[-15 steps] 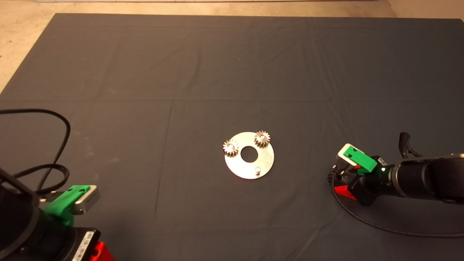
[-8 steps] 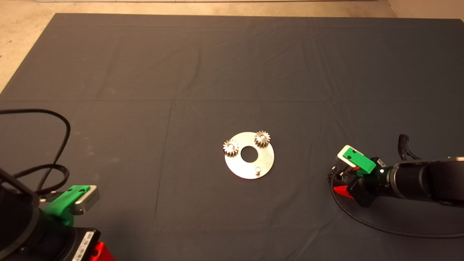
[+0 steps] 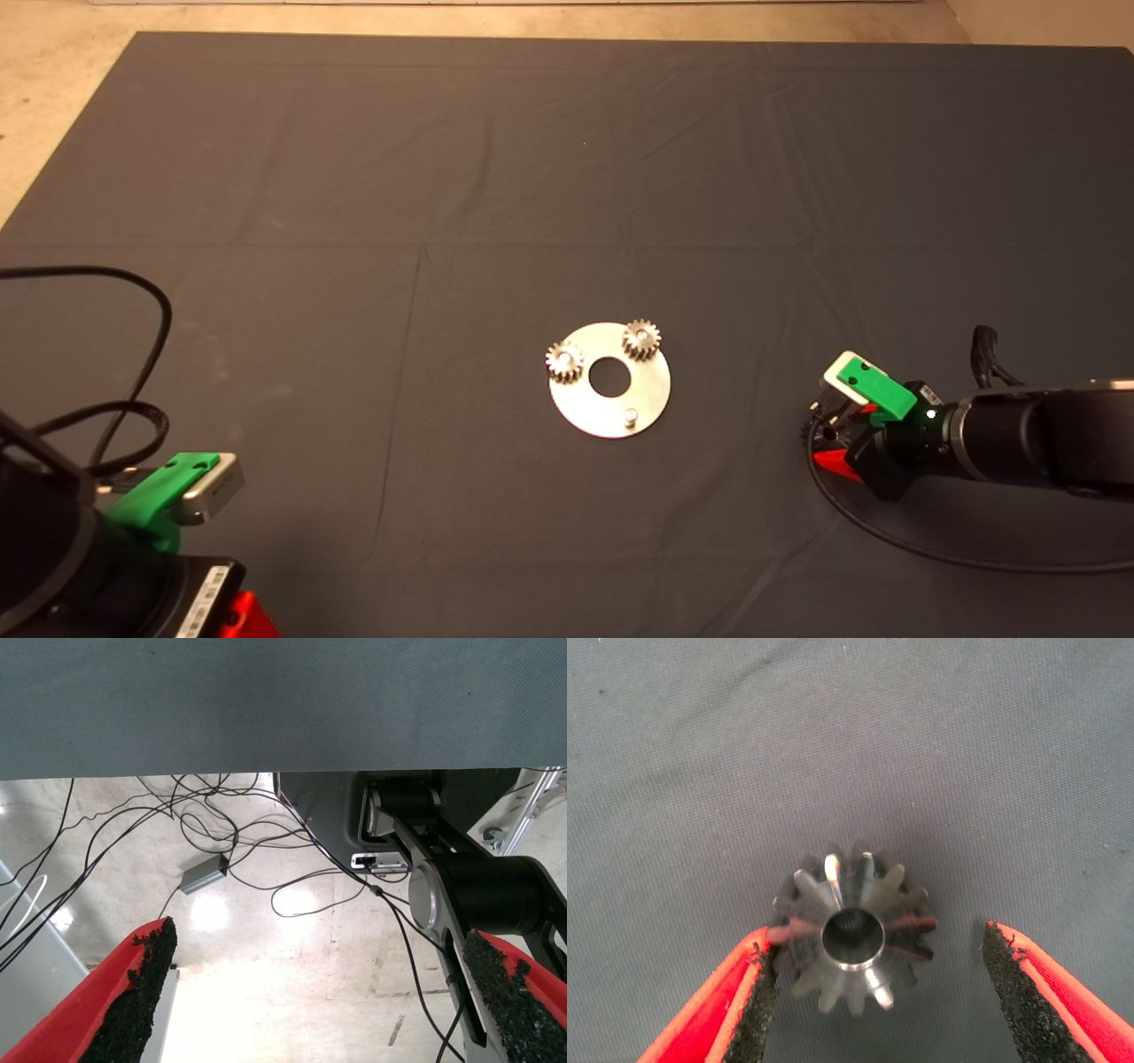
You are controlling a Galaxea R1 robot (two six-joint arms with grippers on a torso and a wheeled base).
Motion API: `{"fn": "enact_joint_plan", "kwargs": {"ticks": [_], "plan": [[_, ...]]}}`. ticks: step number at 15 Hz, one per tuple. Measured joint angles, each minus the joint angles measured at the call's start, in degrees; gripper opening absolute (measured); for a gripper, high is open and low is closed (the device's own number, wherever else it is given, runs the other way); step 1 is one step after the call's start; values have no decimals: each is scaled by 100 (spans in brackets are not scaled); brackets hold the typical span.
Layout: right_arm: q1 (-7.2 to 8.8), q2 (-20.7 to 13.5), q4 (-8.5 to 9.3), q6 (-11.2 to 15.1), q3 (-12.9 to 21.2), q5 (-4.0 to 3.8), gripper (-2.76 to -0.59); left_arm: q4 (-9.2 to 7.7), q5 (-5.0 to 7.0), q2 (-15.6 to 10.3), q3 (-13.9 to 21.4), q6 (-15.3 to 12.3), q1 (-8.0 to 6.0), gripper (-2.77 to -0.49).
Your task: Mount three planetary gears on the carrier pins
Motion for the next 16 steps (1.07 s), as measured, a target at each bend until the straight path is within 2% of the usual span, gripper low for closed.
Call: {"fn": "enact_joint_plan", "kwargs": {"ticks": [1, 4, 7, 8, 12, 13, 16], "plan": [[0, 0, 0, 0, -22, 66, -169, 2, 0, 0, 0, 0, -2, -93], [0, 2, -4, 3, -28, 145, -181, 0, 0, -1, 0, 0, -1, -93], [0, 51, -10, 8, -39, 156, -183, 2, 0, -4, 0, 0, -1, -93], [0, 65, -12, 6, -48, 160, -196, 2, 0, -11, 0, 0, 0, -93], [-2, 77, -12, 31, -55, 173, -201, 0, 0, -11, 0, 0, 0, -93], [-5, 77, -10, 79, -55, 183, -210, 0, 0, -12, 0, 0, 0, -93], [-5, 77, -12, 101, -55, 184, -211, -2, 1, -12, 0, 0, 0, -93]]}}
